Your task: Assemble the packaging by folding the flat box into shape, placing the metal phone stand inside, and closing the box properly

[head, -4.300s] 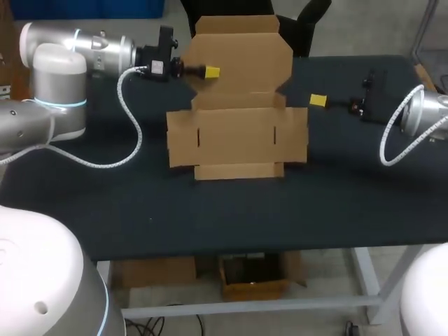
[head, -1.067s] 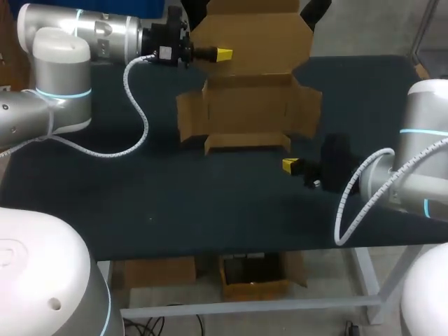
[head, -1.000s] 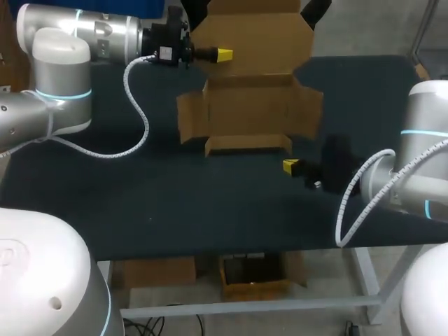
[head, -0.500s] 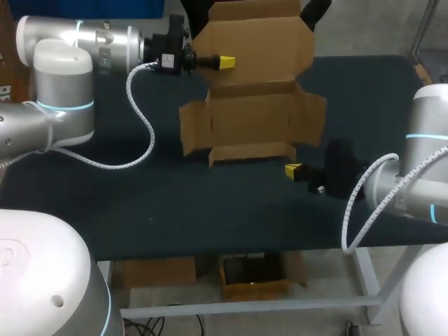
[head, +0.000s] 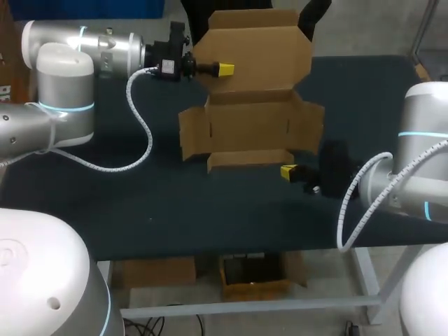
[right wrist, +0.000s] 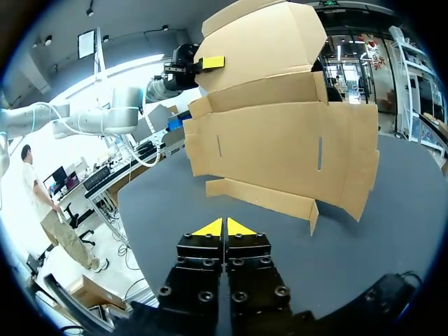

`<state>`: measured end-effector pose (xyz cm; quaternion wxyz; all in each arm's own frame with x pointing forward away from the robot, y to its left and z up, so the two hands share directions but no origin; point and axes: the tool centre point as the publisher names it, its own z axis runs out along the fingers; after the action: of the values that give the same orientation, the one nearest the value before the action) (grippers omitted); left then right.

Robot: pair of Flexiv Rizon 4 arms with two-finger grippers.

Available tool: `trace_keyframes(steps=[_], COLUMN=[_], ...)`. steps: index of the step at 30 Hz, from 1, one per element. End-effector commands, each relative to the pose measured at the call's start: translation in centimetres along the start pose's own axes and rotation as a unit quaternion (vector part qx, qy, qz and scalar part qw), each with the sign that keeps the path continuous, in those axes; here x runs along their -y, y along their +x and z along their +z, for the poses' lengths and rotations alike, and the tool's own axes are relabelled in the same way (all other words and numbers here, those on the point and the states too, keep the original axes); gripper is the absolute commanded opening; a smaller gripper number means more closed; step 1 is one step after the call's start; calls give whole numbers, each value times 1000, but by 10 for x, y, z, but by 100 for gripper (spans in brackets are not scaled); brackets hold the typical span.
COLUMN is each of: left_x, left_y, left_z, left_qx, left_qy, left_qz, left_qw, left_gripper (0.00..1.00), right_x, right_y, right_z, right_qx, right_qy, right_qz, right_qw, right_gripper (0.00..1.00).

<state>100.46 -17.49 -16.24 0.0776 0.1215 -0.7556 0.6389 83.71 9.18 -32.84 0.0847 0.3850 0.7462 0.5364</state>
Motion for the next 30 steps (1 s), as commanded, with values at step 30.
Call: trace_keyframes(steps=[30], left_x=[-7], left_y=[-10], left_z=[-5], left_qx=[-15], left_qy=[1], left_qz=[29], left_qw=[999], left_gripper=[0], right_x=[11], right_y=[-12], right_z=[74], right_qx=[112], right_qy=[-50], right_qz=[-6], right_qw=[992], right_gripper=[0])
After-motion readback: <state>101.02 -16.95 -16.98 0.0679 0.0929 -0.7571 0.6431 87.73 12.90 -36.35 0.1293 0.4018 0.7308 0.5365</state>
